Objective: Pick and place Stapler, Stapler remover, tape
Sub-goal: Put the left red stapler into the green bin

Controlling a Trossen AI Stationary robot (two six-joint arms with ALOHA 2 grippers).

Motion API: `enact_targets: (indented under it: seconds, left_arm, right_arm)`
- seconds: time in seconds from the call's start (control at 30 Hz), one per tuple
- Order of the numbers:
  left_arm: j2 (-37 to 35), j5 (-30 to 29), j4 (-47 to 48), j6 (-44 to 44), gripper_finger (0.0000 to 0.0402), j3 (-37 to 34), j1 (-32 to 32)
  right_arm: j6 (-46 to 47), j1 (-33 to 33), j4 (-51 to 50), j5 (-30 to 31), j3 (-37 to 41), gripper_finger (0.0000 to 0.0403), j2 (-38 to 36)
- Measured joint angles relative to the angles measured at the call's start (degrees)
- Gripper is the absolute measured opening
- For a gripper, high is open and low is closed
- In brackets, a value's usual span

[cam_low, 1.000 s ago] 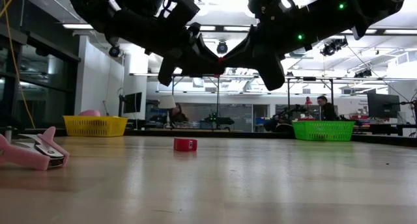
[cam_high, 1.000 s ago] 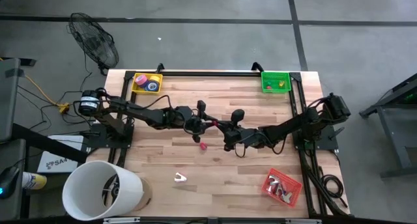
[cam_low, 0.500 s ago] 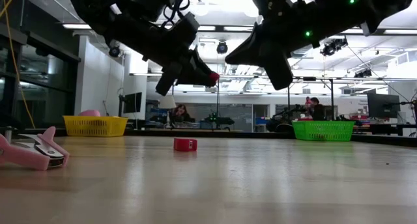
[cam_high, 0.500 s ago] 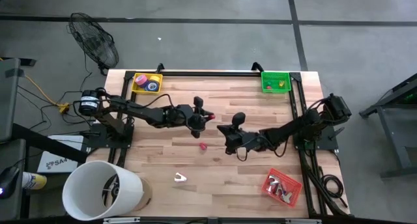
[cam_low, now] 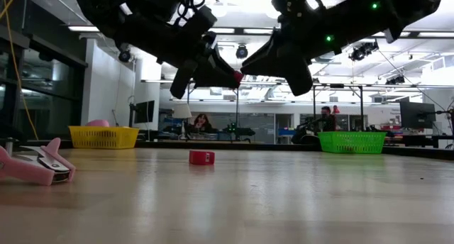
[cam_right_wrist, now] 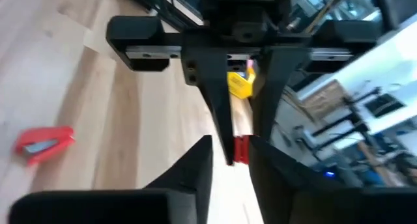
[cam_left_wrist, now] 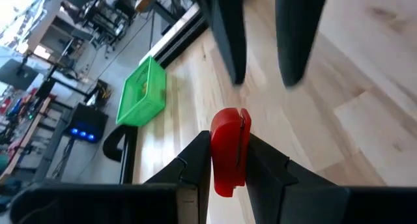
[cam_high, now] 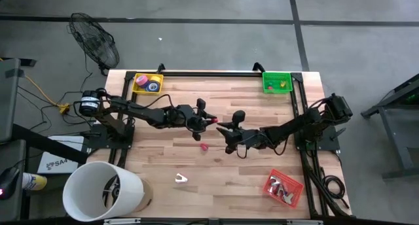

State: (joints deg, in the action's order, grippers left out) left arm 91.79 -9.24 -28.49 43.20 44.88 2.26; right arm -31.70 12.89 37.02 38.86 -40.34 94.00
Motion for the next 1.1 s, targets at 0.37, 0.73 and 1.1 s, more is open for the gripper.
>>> enact_targets:
  seconds: [0.37,0.73,1.1]
  left_arm:
    - [0.0,7.7,-1.1,0.0,0.0069,0.1,0.0]
    - [0.0,8.9,-1.4,0.0,0.0069,0.1,0.0]
    - [0.0,8.7,-1.4,-0.6,0.0071,0.0,0.0]
  right_arm:
    - [-0.2,-2.0,-0.3,-3.4,-0.1,0.0135,0.0]
    - [-0.2,-2.0,-0.8,-4.3,-0.1,0.0096,-0.1]
    - [-0.4,-2.0,-1.1,-4.3,-0.1,0.0039,-0.1]
